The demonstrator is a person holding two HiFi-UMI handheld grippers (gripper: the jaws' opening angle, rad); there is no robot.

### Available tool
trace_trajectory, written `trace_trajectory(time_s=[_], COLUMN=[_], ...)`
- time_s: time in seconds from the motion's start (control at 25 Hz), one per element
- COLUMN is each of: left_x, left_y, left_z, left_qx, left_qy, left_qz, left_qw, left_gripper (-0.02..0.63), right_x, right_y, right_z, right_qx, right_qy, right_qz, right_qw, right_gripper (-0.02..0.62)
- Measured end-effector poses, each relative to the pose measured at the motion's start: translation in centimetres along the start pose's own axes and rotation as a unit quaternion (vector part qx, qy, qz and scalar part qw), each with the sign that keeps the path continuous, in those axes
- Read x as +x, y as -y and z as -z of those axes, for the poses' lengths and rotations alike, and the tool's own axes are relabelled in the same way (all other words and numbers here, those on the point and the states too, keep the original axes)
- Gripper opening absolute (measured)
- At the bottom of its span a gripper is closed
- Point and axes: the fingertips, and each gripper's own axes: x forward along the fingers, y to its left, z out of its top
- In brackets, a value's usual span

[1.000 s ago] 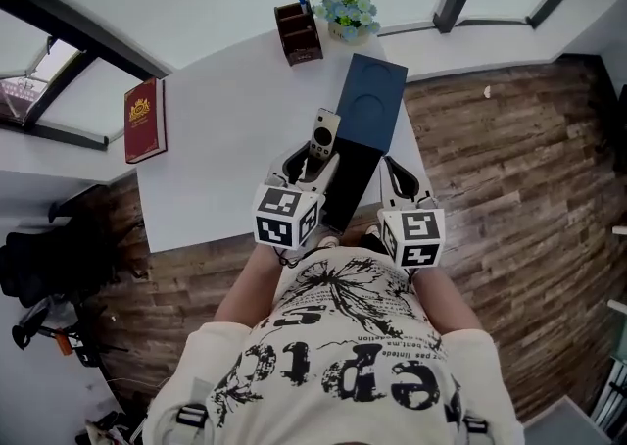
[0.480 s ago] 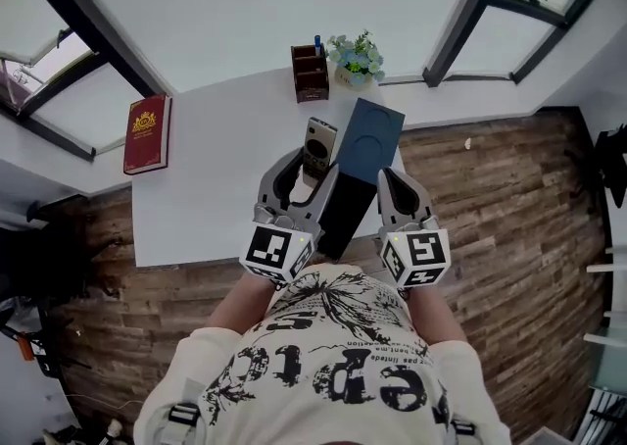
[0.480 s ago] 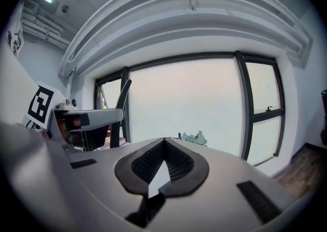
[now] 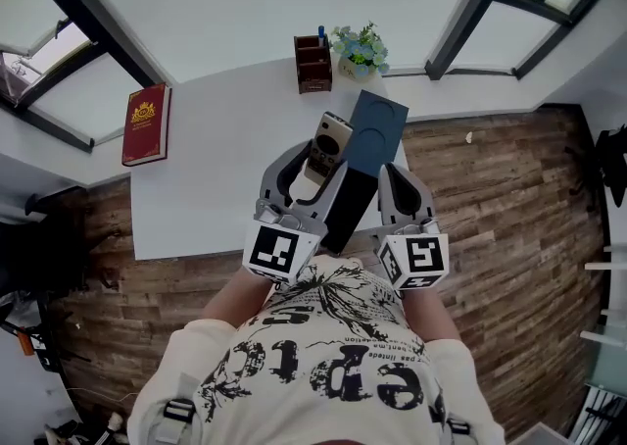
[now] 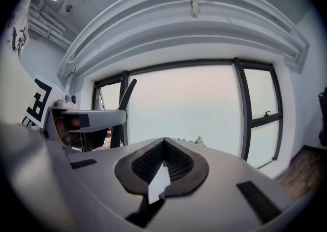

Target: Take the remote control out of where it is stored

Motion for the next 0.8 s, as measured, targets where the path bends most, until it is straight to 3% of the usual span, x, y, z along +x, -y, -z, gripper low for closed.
trace_trajectory(time_s=[0.28, 0.8], left_x=[0.1, 1.1], left_y=[0.7, 1.4], left_z=[0.6, 1.6], left_qx=[-0.03, -0.019], left_qy=[-0.017, -0.04], left_qz=[0.018, 0.016], left_qw=[0.9992, 0.9989], left_gripper=[0.218, 0.218], right_x=[-0.4, -0.1], right_y=[0.5, 2.2], right_z=[-0.1, 1.2], right_qx=[-0.009, 0.002], right_qy=[0.002, -0.03], right_qz=[0.013, 0.042], right_qw=[1.0, 0.999], right_gripper=[0.002, 0.002])
